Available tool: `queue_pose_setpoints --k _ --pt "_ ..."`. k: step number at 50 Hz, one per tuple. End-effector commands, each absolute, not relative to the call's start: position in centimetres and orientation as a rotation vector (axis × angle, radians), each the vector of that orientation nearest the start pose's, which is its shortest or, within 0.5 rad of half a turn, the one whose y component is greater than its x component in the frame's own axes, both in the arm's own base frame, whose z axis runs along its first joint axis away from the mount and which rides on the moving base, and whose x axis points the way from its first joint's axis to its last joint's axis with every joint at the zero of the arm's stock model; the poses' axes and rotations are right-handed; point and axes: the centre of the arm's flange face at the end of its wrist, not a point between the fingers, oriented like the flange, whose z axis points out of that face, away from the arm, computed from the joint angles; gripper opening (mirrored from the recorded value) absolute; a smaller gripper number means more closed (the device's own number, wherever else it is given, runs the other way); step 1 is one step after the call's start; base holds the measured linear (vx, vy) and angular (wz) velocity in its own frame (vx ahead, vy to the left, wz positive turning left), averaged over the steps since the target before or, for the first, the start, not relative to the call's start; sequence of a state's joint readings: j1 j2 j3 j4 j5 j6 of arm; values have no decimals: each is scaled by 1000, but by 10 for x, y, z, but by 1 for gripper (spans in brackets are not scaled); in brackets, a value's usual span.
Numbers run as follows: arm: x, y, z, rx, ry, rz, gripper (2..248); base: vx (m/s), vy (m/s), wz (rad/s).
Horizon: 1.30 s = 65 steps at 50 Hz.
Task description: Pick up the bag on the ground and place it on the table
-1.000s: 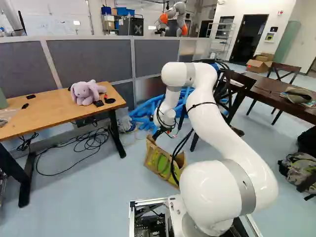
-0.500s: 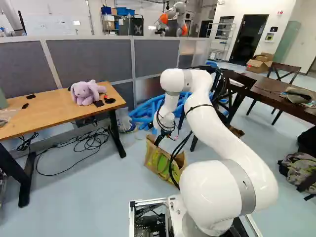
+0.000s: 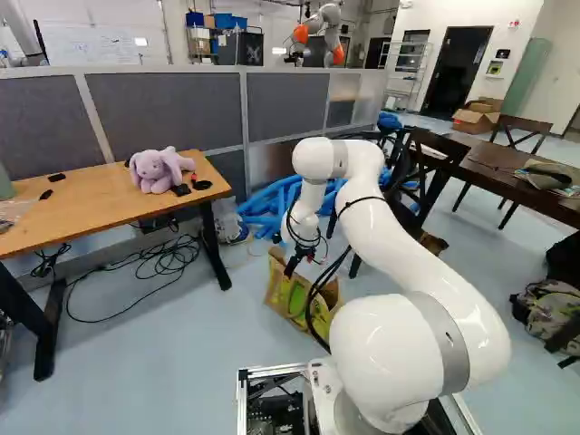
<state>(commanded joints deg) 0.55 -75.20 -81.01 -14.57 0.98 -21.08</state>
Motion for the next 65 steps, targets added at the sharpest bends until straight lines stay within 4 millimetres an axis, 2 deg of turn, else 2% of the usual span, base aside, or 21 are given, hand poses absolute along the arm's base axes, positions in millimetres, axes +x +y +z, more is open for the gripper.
queue_pose_setpoints --k 65 --pt "582 6 -133 -3006 -983 -150 247 0 0 0"
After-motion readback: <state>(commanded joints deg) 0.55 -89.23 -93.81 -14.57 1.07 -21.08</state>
